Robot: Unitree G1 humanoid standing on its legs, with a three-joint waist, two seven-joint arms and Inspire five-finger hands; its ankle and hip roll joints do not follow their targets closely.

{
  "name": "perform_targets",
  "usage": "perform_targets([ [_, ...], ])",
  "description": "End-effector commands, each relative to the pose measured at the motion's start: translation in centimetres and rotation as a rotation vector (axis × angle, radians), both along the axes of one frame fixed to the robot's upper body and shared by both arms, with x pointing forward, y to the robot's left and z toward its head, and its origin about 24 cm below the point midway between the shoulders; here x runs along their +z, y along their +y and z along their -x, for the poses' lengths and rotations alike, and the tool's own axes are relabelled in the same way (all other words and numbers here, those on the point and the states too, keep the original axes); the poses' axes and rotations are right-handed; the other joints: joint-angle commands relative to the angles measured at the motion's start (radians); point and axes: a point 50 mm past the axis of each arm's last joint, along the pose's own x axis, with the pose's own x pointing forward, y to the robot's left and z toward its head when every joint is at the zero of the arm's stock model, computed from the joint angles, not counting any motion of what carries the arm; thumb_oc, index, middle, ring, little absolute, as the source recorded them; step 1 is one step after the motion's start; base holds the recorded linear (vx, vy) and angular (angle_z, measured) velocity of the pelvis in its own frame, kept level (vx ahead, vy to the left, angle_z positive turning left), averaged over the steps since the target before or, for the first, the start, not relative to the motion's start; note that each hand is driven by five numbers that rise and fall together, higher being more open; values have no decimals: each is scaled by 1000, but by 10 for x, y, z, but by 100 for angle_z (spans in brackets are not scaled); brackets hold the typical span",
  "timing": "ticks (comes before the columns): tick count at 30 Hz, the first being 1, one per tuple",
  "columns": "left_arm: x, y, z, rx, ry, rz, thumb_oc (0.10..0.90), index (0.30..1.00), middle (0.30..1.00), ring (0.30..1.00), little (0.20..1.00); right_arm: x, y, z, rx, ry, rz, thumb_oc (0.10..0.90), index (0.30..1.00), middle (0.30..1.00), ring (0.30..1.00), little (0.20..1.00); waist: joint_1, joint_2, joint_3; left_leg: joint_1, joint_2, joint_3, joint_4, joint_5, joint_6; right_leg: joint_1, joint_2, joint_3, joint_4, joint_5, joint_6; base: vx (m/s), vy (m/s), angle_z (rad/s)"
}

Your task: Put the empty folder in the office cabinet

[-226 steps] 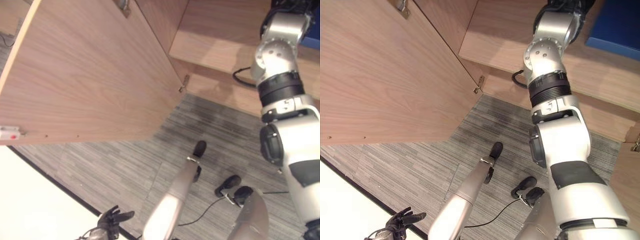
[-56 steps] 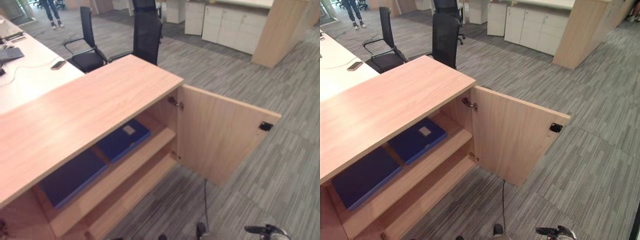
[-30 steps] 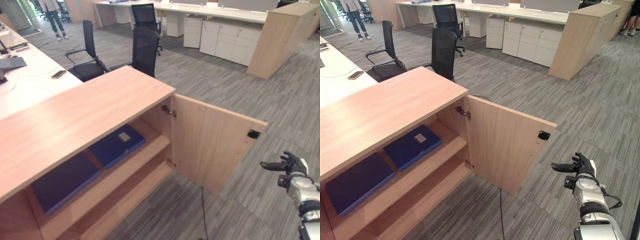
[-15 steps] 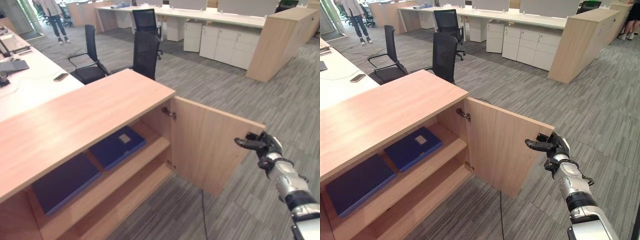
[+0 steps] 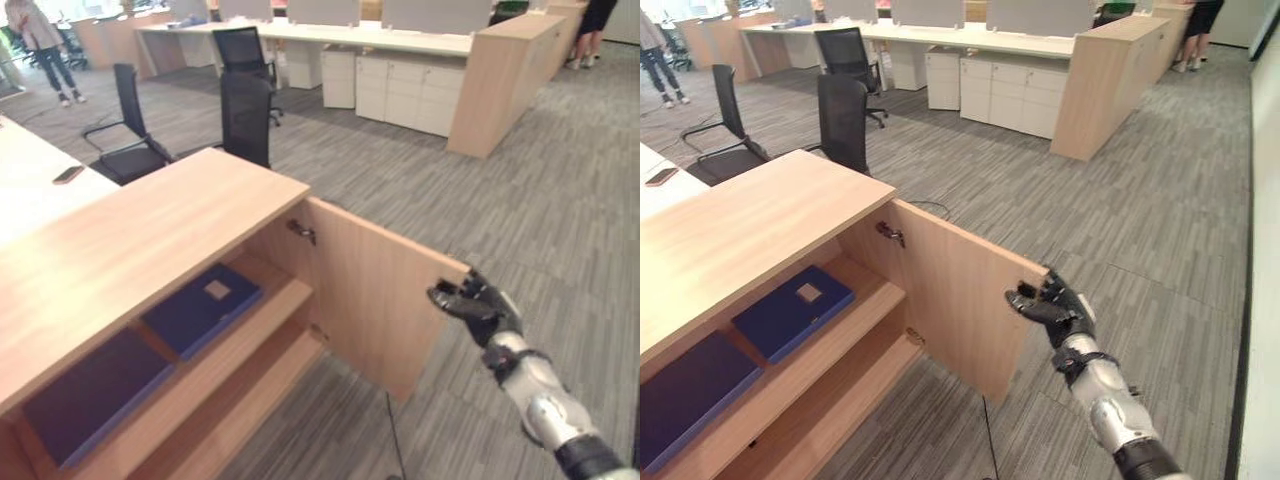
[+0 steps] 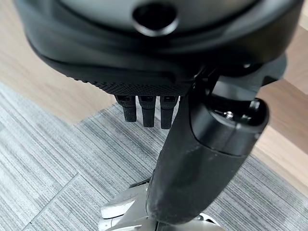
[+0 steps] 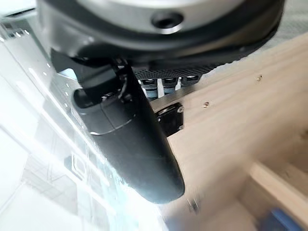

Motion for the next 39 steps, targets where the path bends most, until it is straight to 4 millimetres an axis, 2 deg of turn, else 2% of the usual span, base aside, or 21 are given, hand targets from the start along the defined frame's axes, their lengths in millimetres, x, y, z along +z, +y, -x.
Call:
perform_targets([
  [1, 0, -7, -35, -83, -71, 6, 800, 900, 900, 900, 900, 54, 174, -1, 735, -247, -418, 800, 900, 900, 900, 900, 114, -40, -41, -6, -68, -105, 0, -96, 0, 21, -22, -48, 8, -90, 57, -28, 31, -21],
  [2, 0, -7, -35, -83, -71, 5, 800, 900, 900, 900, 900, 54, 174, -1, 735, -247, -418, 800, 900, 900, 900, 900, 114, -40, -41, -6, -68, -105, 0, -96, 0, 21, -22, -48, 8, -90, 57, -47, 45, -36],
  [3, 0, -11, -41, -101, -89, 12, 800, 900, 900, 900, 900, 41, 189, 12, 822, -182, -399, 800, 900, 900, 900, 900, 116, -39, -35, -8, -70, -109, 0, -95, 1, 18, -23, -50, 9, -90, 58, -38, 37, -41],
  [4, 0, -12, -42, -110, -91, 13, 800, 900, 900, 900, 900, 38, 193, 16, 860, -171, -381, 800, 900, 900, 900, 900, 118, -39, -32, -10, -71, -110, 0, -94, 1, 17, -24, -51, 9, -89, 58, -53, 51, -49],
  [8, 0, -15, -46, -132, -103, 17, 800, 900, 900, 900, 900, 25, 200, 24, 908, -117, -362, 800, 900, 900, 900, 900, 123, -39, -24, -16, -76, -118, 0, -92, 3, 14, -30, -55, 11, -87, 62, -36, 42, 2],
  [14, -1, -16, -43, -134, -98, 27, 800, 900, 900, 900, 900, 13, 192, 25, 892, -78, -339, 800, 900, 900, 900, 900, 130, -36, -16, -24, -86, -129, 0, -87, 9, 2, -42, -63, 30, -89, 70, -26, 44, 51],
  [18, 0, -15, -48, -148, -113, 29, 800, 900, 900, 900, 900, 4, 179, 26, 872, -63, -298, 800, 900, 900, 900, 900, 133, -21, 14, -29, -104, -168, 0, -76, 27, -59, -78, -60, 198, -130, 69, -54, 57, 39],
  [20, 1, -13, -56, -170, -130, 21, 800, 900, 900, 900, 900, -3, 167, 26, 815, -52, -296, 800, 900, 900, 900, 900, 121, -18, 29, -30, -109, -221, 0, -70, 27, -72, -82, 1, 258, -153, 77, -9, -14, 60],
  [23, 3, -11, -64, -187, -139, 19, 800, 900, 900, 900, 900, -10, 149, 21, 744, -43, -247, 800, 900, 900, 900, 900, 94, -26, 30, -43, -107, -295, 0, -57, 17, -111, -28, 207, 259, -158, 71, 22, -84, 46],
  [24, 4, -8, -67, -185, -140, 17, 800, 900, 900, 900, 900, -14, 141, 19, 699, -26, -240, 800, 900, 900, 900, 900, 93, -33, 33, -51, -109, -320, 0, -50, 11, -108, -19, 243, 240, -162, 74, 21, -121, 68],
  [26, 4, -6, -63, -187, -128, 23, 800, 900, 900, 900, 900, -25, 131, 21, 656, 20, -222, 800, 900, 900, 900, 900, 95, -46, 22, -61, -109, -359, 0, -47, 4, -89, -28, 224, 201, -167, 67, 45, -184, 91],
  [27, 4, -6, -61, -179, -125, 30, 800, 900, 900, 900, 900, -31, 123, 21, 633, 43, -196, 800, 900, 900, 900, 900, 100, -49, 18, -69, -103, -376, 0, -42, -3, -82, -18, 212, 193, -172, 62, 44, -171, 82],
  [28, 4, -6, -61, -179, -125, 30, 800, 900, 900, 900, 900, -31, 123, 21, 633, 43, -196, 800, 900, 900, 900, 900, 98, -49, 18, -69, -103, -378, 0, -42, -3, -82, -19, 210, 193, -172, 62, 35, -179, 83],
  [30, 3, -6, -59, -156, -123, 50, 800, 900, 900, 900, 900, -44, 106, 23, 590, 95, -131, 800, 900, 900, 900, 900, 102, -51, 17, -77, -85, -408, 0, -35, -18, -70, -4, 192, 180, -180, 53, 52, -187, 96],
  [31, 3, -6, -57, -153, -118, 58, 800, 900, 900, 900, 900, -53, 96, 26, 561, 132, -91, 800, 900, 900, 900, 900, 103, -53, 17, -77, -80, -423, 0, -31, -24, -61, 1, 174, 173, -182, 48, 93, -296, 73],
  [32, 1, -9, -51, -154, -100, 76, 800, 900, 900, 900, 900, -75, 75, 32, 485, 232, 9, 800, 900, 900, 900, 900, 108, -55, 17, -72, -69, -445, 0, -28, -37, -47, 14, 142, 166, -188, 37, 89, -306, 59],
  [34, 0, -12, -47, -131, -94, 98, 800, 900, 900, 900, 900, -102, 50, 45, 372, 372, 98, 800, 900, 900, 900, 900, 117, -55, 20, -69, -54, -466, 0, -19, -48, -38, 33, 116, 167, -199, 23, 71, -274, 66],
  [36, 0, -15, -46, -124, -94, 115, 800, 900, 900, 900, 900, -123, 31, 58, 293, 495, 176, 800, 900, 900, 900, 900, 122, -56, 30, -73, -40, -491, 11, -14, -58, -27, 49, 87, 167, -209, 11, 29, -196, 76],
  [37, 0, -15, -46, -124, -94, 115, 800, 900, 900, 900, 900, -123, 31, 58, 293, 495, 176, 800, 900, 900, 900, 900, 122, -56, 30, -73, -40, -491, 11, -14, -58, -27, 49, 87, 167, -209, 11, 3, -237, 65],
  [38, -1, -18, -46, -108, -95, 128, 800, 900, 900, 900, 900, -142, 10, 78, 203, 641, 264, 800, 900, 900, 900, 900, 128, -53, 39, -85, -27, -518, 26, -8, -70, -19, 65, 58, 166, -220, -1, 1, -152, 35],
  [39, -1, -18, -46, -108, -95, 128, 800, 900, 900, 900, 900, -142, 10, 78, 203, 641, 264, 800, 900, 900, 900, 900, 128, -53, 39, -85, -27, -518, 26, -8, -70, -18, 65, 57, 166, -220, -1, 2, -297, 37],
])
